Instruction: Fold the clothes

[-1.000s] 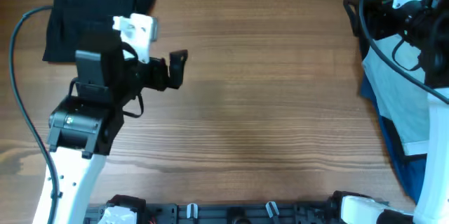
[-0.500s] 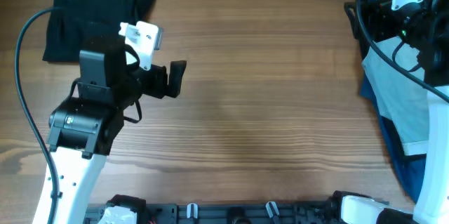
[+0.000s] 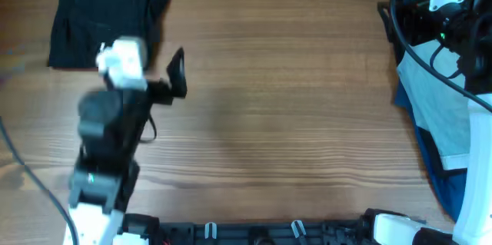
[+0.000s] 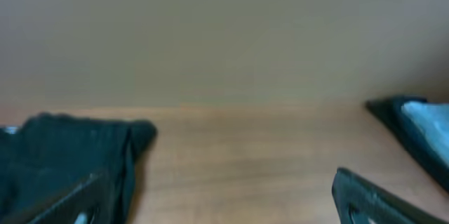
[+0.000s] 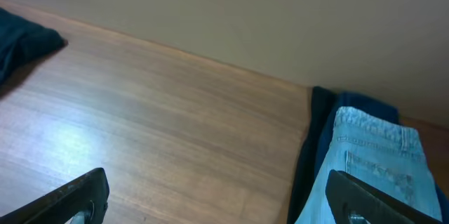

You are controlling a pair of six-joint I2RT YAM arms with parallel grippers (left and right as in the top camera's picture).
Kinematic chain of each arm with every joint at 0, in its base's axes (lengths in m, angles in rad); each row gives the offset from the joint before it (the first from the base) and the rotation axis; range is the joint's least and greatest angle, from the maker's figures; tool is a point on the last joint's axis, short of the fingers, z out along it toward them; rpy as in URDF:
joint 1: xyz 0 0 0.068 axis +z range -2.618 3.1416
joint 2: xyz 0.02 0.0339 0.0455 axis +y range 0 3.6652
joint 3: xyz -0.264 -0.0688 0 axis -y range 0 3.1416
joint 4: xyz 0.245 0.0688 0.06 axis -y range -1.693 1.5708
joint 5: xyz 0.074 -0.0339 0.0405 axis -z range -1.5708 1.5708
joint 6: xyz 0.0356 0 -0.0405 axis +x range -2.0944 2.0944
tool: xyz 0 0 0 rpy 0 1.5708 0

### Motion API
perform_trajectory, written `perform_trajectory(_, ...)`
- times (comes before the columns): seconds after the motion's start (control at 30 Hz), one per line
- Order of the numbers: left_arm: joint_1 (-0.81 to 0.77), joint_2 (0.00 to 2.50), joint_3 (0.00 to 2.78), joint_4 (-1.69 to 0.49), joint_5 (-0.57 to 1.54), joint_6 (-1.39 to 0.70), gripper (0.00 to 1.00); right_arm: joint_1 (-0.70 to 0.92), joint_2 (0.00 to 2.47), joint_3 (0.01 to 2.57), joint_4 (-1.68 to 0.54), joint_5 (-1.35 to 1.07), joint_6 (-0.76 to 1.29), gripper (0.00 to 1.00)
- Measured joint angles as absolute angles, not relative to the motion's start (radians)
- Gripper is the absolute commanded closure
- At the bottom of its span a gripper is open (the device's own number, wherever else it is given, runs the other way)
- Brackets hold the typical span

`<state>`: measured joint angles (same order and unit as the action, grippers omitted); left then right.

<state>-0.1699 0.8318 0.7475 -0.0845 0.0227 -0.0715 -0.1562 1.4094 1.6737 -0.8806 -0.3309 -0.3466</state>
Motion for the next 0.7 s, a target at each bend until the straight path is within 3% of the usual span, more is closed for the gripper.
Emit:
perform_trajectory(0.4, -0.017, 0.248, 0.167, 0.049, 0.043, -0.186, 0.00, -0.156, 1.410, 1.672, -0.882, -0.331, -0.347, 0.00)
perform_trajectory(0.7, -0.016, 0.073, 0.027, -0.012, 0.050, -0.191, 0.00, -0.156, 1.410, 1.672, -0.883, -0.331, -0.347, 0.00)
